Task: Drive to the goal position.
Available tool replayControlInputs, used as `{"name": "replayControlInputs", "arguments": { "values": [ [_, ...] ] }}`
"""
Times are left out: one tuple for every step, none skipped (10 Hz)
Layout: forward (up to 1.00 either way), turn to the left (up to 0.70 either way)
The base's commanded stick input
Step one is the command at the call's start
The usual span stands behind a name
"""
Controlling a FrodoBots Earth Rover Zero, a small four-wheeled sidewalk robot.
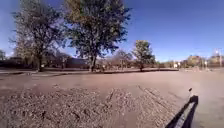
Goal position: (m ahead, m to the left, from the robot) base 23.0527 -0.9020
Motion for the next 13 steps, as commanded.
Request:
{"name": "replayControlInputs", "arguments": {
  "values": [
    [0.50,-0.19],
    [0.50,-0.07],
    [0.50,0.00],
    [0.50,0.00],
    [0.50,0.00],
    [0.50,0.00],
    [0.50,0.00],
    [0.50,0.00],
    [0.50,0.00],
    [0.50,0.00],
    [0.50,0.00],
    [0.50,0.00],
    [0.50,0.00]
  ]
}}
